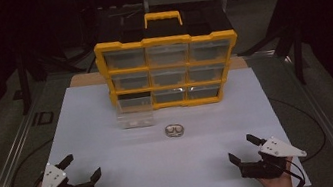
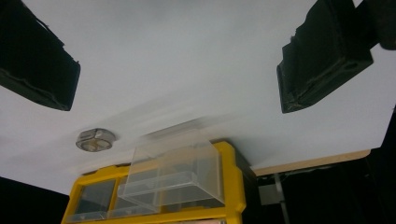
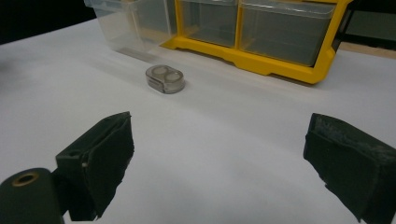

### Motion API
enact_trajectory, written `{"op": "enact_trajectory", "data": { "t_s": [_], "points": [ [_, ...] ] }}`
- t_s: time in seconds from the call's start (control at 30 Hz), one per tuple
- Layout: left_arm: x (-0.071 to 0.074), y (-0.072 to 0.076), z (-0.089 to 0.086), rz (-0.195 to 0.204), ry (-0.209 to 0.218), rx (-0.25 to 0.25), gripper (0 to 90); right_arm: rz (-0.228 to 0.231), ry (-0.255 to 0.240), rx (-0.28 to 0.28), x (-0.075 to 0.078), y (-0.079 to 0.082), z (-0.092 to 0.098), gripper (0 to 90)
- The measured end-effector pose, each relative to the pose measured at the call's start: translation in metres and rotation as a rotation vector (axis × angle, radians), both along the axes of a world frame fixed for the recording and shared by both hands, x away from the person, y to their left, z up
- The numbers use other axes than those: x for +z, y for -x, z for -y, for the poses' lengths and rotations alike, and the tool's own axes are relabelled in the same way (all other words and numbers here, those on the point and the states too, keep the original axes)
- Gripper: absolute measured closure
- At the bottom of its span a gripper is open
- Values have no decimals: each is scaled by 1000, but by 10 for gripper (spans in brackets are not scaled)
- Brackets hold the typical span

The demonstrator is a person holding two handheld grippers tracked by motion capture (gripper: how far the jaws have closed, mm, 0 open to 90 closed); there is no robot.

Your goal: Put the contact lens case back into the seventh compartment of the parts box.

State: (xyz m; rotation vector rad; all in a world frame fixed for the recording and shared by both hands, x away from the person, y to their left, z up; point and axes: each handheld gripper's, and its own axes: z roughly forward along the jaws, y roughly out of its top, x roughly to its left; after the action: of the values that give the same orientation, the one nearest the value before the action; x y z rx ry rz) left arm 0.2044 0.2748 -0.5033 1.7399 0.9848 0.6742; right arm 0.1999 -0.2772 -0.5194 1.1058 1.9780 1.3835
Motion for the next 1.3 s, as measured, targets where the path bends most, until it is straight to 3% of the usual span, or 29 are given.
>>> {"op": "enact_trajectory", "data": {
  "t_s": [0.73, 1.07, 1.3],
  "points": [
    [0, 0, 2, -9, -15, 1, 4, 2, -5, 18, -3, -2, -6, 83],
    [10, 2, 6, 10, -62, 15, 4, 11, -10, 4, -3, -2, -5, 83],
    [18, -2, 13, 14, -54, -20, 4, 7, -11, -2, -4, -3, -5, 83]
  ]
}}
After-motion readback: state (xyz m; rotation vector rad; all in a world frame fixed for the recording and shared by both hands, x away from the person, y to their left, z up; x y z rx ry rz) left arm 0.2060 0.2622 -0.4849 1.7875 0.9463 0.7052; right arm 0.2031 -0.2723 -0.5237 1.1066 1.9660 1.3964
